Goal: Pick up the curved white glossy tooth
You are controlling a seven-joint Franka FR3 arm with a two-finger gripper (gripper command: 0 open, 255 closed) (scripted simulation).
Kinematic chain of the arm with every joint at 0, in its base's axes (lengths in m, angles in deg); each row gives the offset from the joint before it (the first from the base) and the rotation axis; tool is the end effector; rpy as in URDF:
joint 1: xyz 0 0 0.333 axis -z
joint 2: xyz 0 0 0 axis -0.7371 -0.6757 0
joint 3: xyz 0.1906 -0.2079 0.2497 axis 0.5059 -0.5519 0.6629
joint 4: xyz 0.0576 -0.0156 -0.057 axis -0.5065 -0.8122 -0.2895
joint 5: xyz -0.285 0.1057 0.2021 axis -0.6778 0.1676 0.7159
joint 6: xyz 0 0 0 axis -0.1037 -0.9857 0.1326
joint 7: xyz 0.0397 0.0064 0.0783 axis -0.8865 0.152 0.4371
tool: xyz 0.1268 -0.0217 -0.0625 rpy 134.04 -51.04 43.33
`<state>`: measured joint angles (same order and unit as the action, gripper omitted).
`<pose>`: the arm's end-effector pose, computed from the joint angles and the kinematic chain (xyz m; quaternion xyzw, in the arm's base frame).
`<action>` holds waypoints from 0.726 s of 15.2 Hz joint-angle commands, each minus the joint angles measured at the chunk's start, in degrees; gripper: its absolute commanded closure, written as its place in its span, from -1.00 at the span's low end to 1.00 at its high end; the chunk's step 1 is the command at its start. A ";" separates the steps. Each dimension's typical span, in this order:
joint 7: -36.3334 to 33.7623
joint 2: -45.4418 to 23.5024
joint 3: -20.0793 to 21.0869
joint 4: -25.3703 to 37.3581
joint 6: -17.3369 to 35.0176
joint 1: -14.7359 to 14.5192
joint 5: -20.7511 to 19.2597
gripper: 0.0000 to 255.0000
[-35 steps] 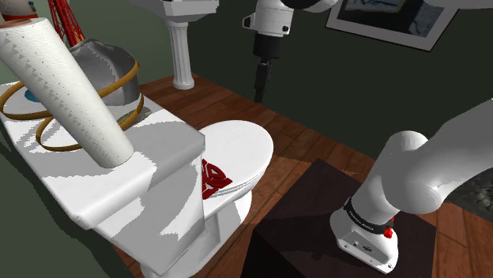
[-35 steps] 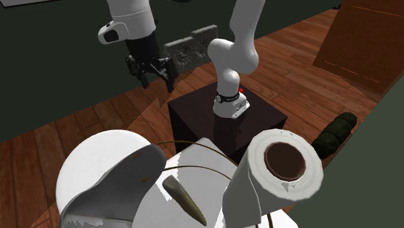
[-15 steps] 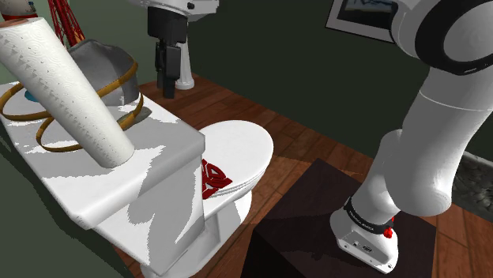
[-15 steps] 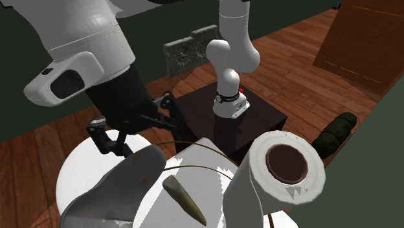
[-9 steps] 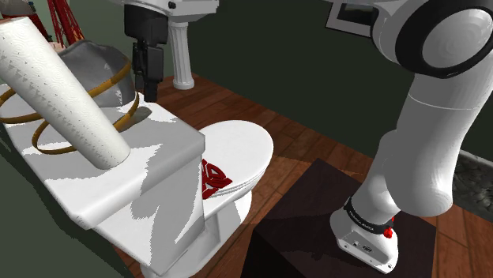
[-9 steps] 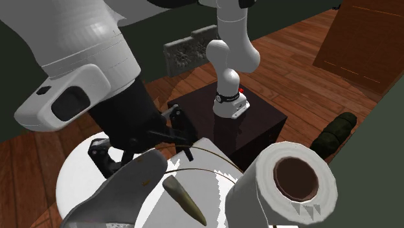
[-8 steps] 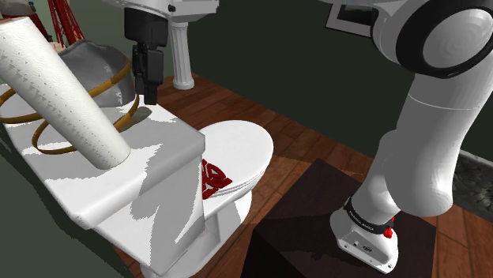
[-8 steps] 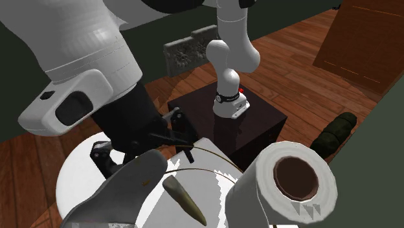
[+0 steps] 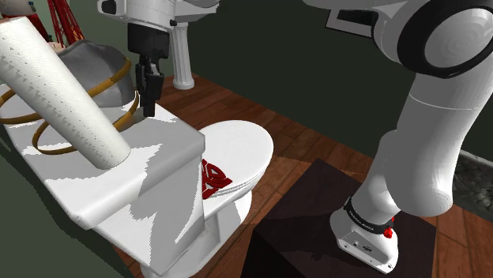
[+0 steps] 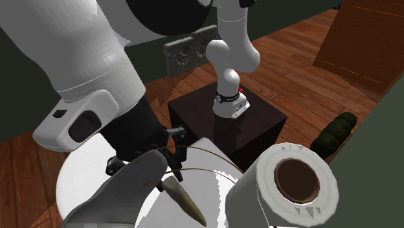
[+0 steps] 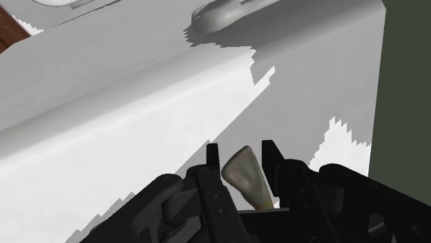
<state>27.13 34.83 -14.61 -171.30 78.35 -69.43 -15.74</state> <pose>0.5234 0.3408 0.5861 -0.7743 -0.6047 -0.0418 0.1815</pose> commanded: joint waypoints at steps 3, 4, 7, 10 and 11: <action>0.04 0.03 0.00 -0.12 0.09 0.00 0.01 1.00; 0.04 0.03 0.00 -0.14 0.10 0.00 0.01 1.00; -0.07 0.05 0.03 -0.06 0.03 -0.05 0.00 1.00; -0.86 -0.30 0.04 2.70 -2.24 -0.03 -0.15 1.00; -1.13 -0.46 0.04 3.66 -3.01 -0.02 -0.20 1.00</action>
<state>26.23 34.43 -14.56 -168.42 76.06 -69.48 -15.91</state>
